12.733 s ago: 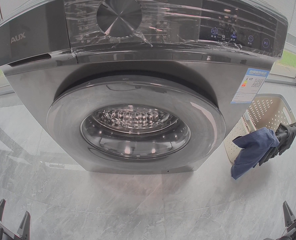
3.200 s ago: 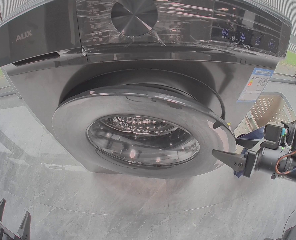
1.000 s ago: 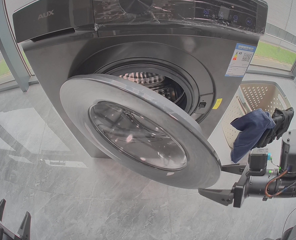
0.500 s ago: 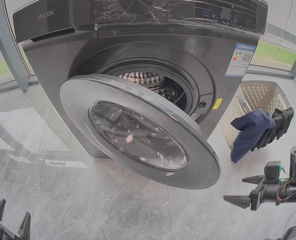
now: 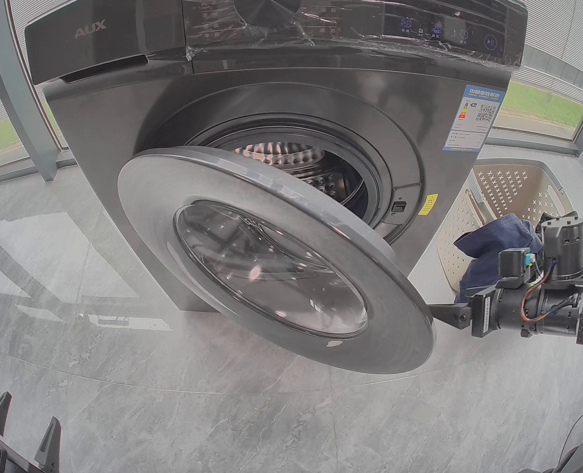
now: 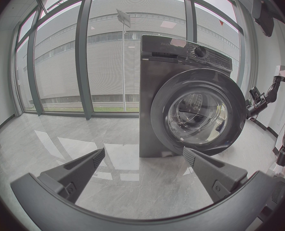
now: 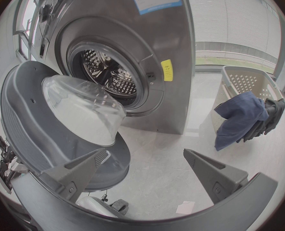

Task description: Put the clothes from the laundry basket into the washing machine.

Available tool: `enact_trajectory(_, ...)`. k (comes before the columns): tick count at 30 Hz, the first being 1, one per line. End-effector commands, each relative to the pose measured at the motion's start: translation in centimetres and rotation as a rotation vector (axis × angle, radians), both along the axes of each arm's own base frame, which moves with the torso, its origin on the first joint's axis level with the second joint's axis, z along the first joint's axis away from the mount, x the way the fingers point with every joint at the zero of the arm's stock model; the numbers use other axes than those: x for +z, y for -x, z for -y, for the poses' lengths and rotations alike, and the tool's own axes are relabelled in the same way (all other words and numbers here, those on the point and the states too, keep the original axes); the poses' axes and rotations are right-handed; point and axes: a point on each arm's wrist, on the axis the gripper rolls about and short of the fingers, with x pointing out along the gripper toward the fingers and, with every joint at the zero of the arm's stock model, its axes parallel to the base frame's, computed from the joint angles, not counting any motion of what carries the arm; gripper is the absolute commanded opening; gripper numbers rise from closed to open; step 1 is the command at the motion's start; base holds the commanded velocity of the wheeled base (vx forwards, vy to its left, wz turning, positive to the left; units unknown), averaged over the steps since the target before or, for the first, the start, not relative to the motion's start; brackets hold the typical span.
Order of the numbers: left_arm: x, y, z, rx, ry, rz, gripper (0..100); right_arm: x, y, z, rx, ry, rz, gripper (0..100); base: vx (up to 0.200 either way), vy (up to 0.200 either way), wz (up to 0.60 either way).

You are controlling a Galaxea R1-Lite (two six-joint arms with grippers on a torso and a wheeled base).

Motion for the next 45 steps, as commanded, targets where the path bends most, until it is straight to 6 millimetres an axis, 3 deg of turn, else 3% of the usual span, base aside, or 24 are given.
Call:
enact_trajectory(1,-0.5,0.0,0.0,0.0,0.0,0.001,100,-1.4,-0.8,-1.4,0.041,0.02,-0.055,100,0.0,0.0,0.0)
enact_trajectory(6,-0.5,0.0,0.0,0.0,0.0,0.001,100,-2.8,1.3,-2.6,0.119,0.032,-0.114,100,0.0,0.0,0.0)
enact_trajectory(10,-0.5,0.0,0.0,0.0,0.0,0.001,100,-2.9,3.2,-2.9,0.171,0.038,-0.111,100,0.0,0.0,0.0)
enact_trajectory(13,-0.5,0.0,0.0,0.0,0.0,0.001,100,-2.8,3.6,-2.8,0.177,0.036,-0.109,100,0.0,0.0,0.0)
enact_trajectory(17,-0.5,0.0,0.0,0.0,0.0,0.001,100,-2.4,2.9,-2.9,0.158,0.03,-0.091,100,0.0,0.0,0.0)
enact_trajectory(32,-0.5,0.0,0.0,0.0,0.0,0.001,100,-2.3,-5.1,-8.1,0.007,-0.025,-0.031,100,0.0,0.0,0.0)
enact_trajectory(45,-0.5,0.0,0.0,0.0,0.0,0.001,100,-2.3,-2.3,-11.9,0.133,-0.051,-0.022,100,0.0,0.0,0.0)
